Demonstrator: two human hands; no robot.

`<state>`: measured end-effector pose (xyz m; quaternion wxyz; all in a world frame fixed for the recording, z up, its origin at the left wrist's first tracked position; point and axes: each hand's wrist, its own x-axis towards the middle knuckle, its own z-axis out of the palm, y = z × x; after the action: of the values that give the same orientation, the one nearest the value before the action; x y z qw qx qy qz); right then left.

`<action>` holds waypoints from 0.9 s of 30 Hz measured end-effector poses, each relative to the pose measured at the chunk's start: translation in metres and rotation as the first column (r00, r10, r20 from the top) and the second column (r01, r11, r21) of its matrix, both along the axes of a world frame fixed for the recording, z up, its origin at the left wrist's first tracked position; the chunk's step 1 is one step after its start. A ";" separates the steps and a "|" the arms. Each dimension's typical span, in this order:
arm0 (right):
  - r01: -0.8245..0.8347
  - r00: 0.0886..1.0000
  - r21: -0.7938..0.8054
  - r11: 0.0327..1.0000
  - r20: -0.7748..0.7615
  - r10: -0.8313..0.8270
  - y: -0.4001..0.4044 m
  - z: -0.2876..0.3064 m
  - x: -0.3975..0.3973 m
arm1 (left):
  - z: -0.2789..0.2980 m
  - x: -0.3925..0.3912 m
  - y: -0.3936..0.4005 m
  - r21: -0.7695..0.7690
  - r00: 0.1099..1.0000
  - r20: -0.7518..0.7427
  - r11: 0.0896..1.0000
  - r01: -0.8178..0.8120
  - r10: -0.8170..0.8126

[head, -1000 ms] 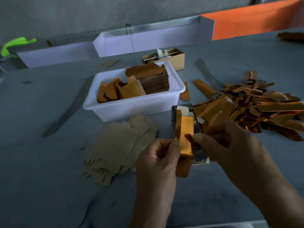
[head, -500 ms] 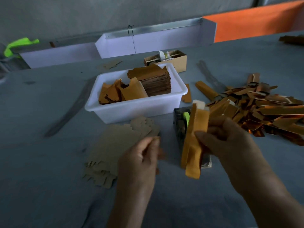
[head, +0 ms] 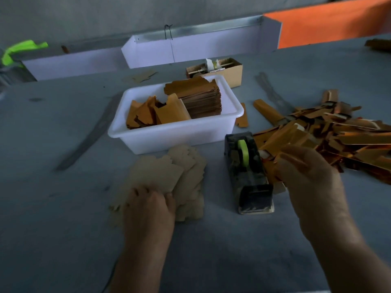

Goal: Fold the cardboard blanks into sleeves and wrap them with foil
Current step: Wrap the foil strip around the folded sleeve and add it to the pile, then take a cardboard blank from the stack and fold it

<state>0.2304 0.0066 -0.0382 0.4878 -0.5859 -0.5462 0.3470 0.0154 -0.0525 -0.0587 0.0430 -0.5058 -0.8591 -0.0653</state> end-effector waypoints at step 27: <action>-0.444 0.783 -0.235 0.865 -0.570 0.247 -0.034 0.017 -0.039 | 0.022 0.076 -0.015 0.639 0.656 0.520 0.758 0.127 -0.548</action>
<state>0.1913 -0.0279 -0.0208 0.4292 -0.4357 -0.4199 0.6705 0.0915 -0.0678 -0.0368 -0.1446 -0.5681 -0.6399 -0.4969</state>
